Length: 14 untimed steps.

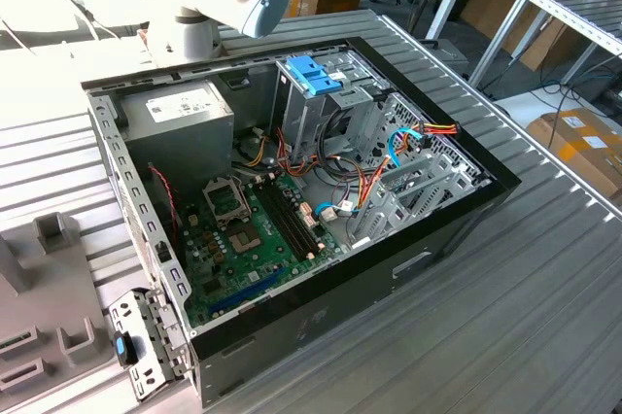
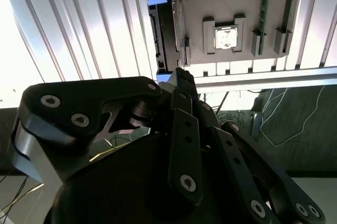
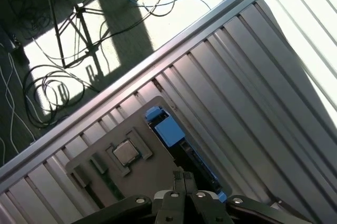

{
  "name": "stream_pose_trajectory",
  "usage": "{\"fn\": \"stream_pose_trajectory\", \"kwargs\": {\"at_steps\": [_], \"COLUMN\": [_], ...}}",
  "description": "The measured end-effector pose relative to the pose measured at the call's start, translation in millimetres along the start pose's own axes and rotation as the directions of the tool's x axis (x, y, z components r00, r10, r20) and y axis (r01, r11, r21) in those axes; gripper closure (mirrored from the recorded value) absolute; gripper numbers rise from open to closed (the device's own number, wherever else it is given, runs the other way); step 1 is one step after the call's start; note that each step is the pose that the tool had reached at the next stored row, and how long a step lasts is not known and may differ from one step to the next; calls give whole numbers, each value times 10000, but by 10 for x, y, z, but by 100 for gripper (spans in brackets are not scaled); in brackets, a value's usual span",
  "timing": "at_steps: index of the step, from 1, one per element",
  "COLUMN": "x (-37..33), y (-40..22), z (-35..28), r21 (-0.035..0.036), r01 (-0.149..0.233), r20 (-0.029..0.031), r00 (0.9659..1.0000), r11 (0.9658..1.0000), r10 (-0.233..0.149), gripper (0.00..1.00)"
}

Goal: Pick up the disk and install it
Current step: 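Pick up the disk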

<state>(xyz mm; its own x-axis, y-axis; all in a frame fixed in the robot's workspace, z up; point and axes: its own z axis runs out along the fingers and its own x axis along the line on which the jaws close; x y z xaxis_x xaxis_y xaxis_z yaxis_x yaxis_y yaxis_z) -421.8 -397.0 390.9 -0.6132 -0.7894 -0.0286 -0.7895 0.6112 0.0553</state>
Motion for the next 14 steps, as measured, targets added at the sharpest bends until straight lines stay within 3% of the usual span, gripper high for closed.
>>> {"fn": "stream_pose_trajectory", "kwargs": {"at_steps": [14], "x": [0], "y": [0], "z": [0], "r21": [-12], "r01": [399], "r20": [-21], "r00": [9992], "r11": [9992], "r10": [-399], "gripper": [89]}}
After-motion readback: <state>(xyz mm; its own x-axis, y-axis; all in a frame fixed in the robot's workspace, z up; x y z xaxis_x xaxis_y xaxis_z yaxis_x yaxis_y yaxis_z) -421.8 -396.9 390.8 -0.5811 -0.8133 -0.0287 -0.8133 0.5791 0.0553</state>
